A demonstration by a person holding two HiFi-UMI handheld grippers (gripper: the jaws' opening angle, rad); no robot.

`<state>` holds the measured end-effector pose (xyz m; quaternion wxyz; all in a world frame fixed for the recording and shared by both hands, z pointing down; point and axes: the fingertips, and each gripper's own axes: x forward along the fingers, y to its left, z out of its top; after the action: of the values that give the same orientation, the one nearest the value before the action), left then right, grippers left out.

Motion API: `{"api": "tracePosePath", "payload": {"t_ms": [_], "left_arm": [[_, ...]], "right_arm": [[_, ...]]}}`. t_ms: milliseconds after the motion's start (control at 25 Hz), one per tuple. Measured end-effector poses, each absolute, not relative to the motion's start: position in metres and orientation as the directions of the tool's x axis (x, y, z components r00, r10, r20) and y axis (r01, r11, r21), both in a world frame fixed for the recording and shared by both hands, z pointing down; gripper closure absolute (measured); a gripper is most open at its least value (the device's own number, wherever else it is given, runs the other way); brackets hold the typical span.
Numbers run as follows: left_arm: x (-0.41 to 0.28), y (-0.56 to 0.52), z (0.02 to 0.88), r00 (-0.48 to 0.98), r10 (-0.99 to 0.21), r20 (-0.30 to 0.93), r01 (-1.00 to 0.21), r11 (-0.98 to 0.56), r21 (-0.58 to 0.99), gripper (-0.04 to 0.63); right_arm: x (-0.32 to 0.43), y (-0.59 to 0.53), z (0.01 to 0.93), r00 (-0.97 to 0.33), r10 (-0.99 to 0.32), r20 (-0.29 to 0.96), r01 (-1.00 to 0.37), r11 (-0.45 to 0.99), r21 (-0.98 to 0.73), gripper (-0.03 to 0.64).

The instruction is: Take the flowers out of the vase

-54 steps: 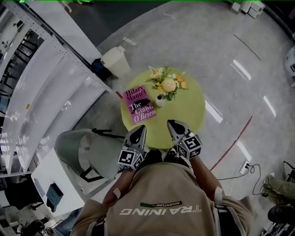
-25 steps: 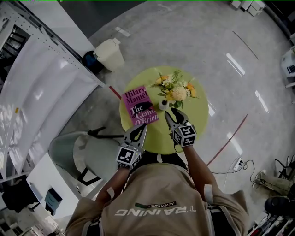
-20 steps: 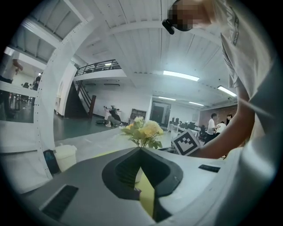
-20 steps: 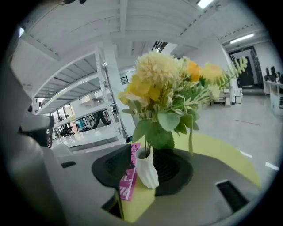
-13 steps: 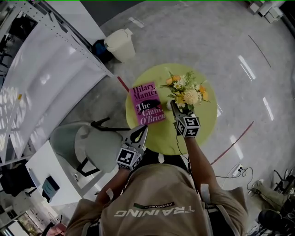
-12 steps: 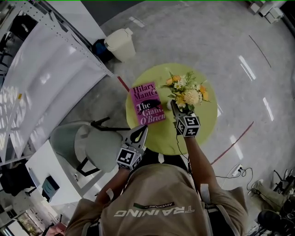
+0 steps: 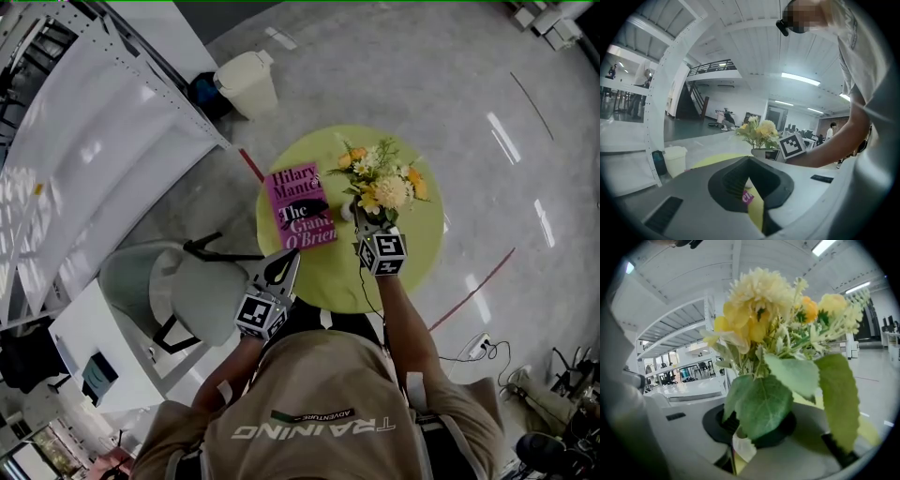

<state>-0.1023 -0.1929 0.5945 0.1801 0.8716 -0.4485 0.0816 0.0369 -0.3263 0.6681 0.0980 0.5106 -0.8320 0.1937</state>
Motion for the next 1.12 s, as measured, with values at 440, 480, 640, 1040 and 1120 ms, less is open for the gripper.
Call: {"api": "tracePosePath", "payload": {"t_ms": [440, 480, 640, 1040, 1120], "left_arm": [[-0.088, -0.193, 0.585, 0.613, -0.743, 0.268, -0.789, -0.562, 0.249, 0.594], [-0.086, -0.192, 0.583, 0.618, -0.741, 0.263, -0.786, -0.565, 0.252, 0.594], [-0.074, -0.193, 0.573, 0.635, -0.732, 0.245, -0.771, -0.582, 0.258, 0.594], [-0.045, -0.194, 0.552, 0.661, -0.721, 0.208, -0.748, -0.615, 0.249, 0.594], [-0.041, -0.194, 0.554, 0.662, -0.719, 0.210, -0.748, -0.616, 0.248, 0.594]], "right_arm": [[0.048, -0.336, 0.571, -0.481, -0.861, 0.165, -0.872, 0.449, -0.197, 0.568], [0.052, -0.336, 0.561, -0.476, -0.867, 0.148, -0.873, 0.447, -0.195, 0.568], [0.071, -0.333, 0.531, -0.449, -0.889, 0.095, -0.884, 0.426, -0.193, 0.568], [0.134, -0.299, 0.559, -0.383, -0.895, 0.229, -0.916, 0.336, -0.219, 0.568], [0.143, -0.289, 0.584, -0.377, -0.880, 0.287, -0.919, 0.317, -0.236, 0.568]]}}
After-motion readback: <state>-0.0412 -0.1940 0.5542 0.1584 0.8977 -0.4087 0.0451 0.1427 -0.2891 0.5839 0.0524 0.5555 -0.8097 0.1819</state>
